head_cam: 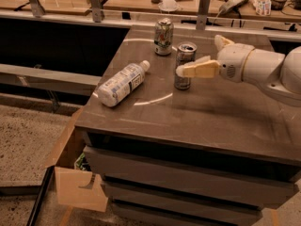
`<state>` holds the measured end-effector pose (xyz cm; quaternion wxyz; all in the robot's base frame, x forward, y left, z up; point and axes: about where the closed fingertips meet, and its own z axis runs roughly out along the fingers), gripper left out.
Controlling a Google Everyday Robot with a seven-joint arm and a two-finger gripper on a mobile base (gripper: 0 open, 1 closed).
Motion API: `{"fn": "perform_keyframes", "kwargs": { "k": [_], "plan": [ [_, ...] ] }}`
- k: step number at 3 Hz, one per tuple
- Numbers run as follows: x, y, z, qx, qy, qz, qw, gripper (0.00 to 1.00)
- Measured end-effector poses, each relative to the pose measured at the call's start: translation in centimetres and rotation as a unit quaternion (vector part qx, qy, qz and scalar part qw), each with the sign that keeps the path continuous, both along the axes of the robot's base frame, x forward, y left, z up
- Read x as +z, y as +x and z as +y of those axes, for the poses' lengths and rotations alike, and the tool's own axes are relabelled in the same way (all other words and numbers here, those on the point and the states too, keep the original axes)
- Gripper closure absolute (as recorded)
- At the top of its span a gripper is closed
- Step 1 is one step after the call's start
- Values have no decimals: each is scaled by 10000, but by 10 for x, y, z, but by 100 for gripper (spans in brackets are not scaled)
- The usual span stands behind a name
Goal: Place redbull can upright
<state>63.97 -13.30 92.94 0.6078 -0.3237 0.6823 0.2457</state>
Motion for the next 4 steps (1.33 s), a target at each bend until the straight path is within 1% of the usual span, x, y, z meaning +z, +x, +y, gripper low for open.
{"fn": "perform_keyframes", "kwargs": {
  "k": [1, 2, 3, 4],
  "plan": [
    [3, -3, -41, -546, -476, 90, 9973, 0],
    [5, -4, -75, -1285, -1090, 248, 9854, 0],
    [20, -9, -92, -2008, -1737, 168, 9639, 0],
    [27, -21, -90, -2196, -2058, 76, 9536, 0]
  ]
}}
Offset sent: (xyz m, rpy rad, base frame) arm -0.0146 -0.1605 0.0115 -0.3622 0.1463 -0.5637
